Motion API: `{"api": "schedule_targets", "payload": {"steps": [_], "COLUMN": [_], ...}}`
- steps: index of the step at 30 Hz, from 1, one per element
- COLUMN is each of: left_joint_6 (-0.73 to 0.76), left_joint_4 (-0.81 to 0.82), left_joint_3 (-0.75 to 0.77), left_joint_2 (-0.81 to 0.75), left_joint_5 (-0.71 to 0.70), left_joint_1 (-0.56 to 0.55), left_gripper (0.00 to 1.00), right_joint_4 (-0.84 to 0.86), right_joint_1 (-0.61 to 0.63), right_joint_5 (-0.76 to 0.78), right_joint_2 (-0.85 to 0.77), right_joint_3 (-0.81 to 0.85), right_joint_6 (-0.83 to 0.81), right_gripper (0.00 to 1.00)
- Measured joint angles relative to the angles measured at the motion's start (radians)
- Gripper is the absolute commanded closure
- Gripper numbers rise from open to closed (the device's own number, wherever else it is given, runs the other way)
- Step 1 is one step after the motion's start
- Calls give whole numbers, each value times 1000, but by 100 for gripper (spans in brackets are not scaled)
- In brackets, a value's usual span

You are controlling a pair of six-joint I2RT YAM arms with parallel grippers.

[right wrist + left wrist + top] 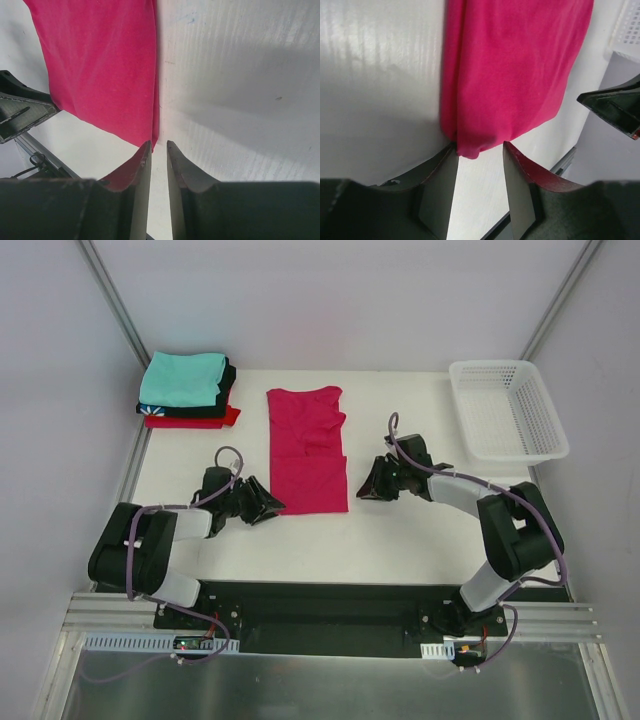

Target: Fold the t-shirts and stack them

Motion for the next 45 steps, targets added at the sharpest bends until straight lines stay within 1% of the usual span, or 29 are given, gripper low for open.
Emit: {"api": "schedule_targets", "payload": {"steps": [3, 6, 7, 8, 9, 10, 11, 14, 17, 21, 27, 31, 34, 38, 40, 41, 44, 45], "left_joint_6": [-22, -31, -30, -29, -26, -21, -12, 26, 64, 87, 92, 77, 58, 32, 24, 23, 14, 13], "left_joint_4": [88, 128, 129, 124, 117, 99, 74, -28, -134, -198, -196, -130, -69, 6, 31, 42, 53, 55], "left_joint_3": [-5, -7, -7, -7, -7, -4, 2, 26, 45, 47, 51, 43, 34, 15, 10, 8, 4, 1], "left_joint_2": [60, 81, 81, 78, 72, 61, 43, -16, -71, -105, -92, -54, -23, 9, 22, 27, 33, 34], "left_joint_5": [26, 36, 36, 35, 33, 26, 20, -29, -92, -135, -139, -127, -113, -96, -88, -85, -79, -79], "left_joint_1": [0, 0, 0, 0, 0, 0, 0, 0, 0, 6, 7, 7, 7, 7, 7, 7, 7, 7], "left_gripper": [58, 57, 55, 49, 49, 48, 46, 45, 46, 48, 53, 59, 59, 64, 69, 74, 85, 90], "right_joint_4": [4, 5, 5, 6, 6, 7, 8, 10, 14, 16, 18, 20, 23, 34, 35, 35, 43, 47], "right_joint_1": [0, 0, 0, 0, 0, 0, 0, 2, 6, 10, 10, 10, 11, 13, 15, 15, 16, 16], "right_joint_5": [-4, -9, -12, -14, -16, -18, -19, -22, -22, -23, -23, -24, -29, -37, -39, -40, -46, -48], "right_joint_2": [8, 9, 10, 12, 14, 18, 23, 31, 35, 35, 35, 37, 38, 48, 56, 59, 69, 72], "right_joint_3": [2, 2, 2, 2, 2, 2, 2, 3, 4, 4, 4, 4, 4, 4, 4, 4, 4, 4], "right_joint_6": [3, 3, 3, 3, 3, 3, 3, 3, 6, 7, 7, 11, 16, 26, 29, 29, 35, 40], "right_gripper": [79, 79, 78, 78, 78, 78, 78, 78, 78, 78, 78, 78, 78, 78, 78, 78, 77, 76]}}
